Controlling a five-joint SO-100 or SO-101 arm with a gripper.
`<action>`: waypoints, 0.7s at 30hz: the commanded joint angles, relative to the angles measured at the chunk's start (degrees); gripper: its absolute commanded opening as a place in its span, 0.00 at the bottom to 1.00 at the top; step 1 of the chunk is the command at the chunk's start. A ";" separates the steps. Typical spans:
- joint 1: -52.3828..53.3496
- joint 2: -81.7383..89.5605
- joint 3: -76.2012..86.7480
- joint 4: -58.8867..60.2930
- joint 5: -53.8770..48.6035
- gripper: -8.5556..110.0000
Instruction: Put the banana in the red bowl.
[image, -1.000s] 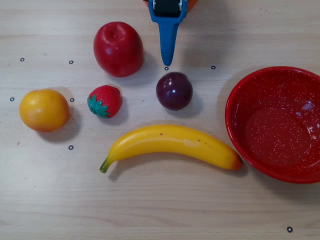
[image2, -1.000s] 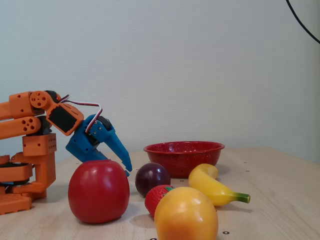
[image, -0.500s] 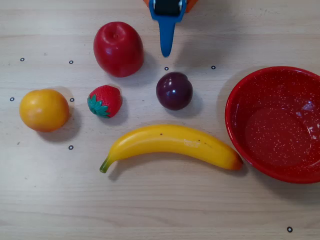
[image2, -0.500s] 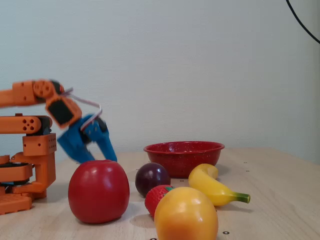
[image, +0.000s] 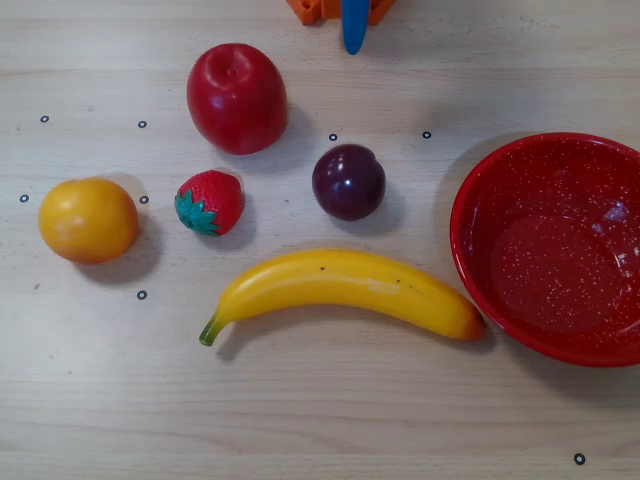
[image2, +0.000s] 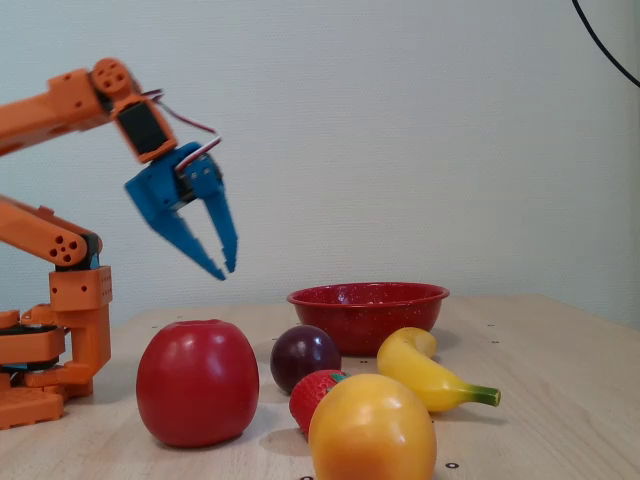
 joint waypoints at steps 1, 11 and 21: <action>0.79 -4.57 -9.84 1.58 0.44 0.07; -0.62 -30.50 -32.70 5.19 -1.85 0.08; -1.67 -51.59 -50.63 12.57 -1.23 0.18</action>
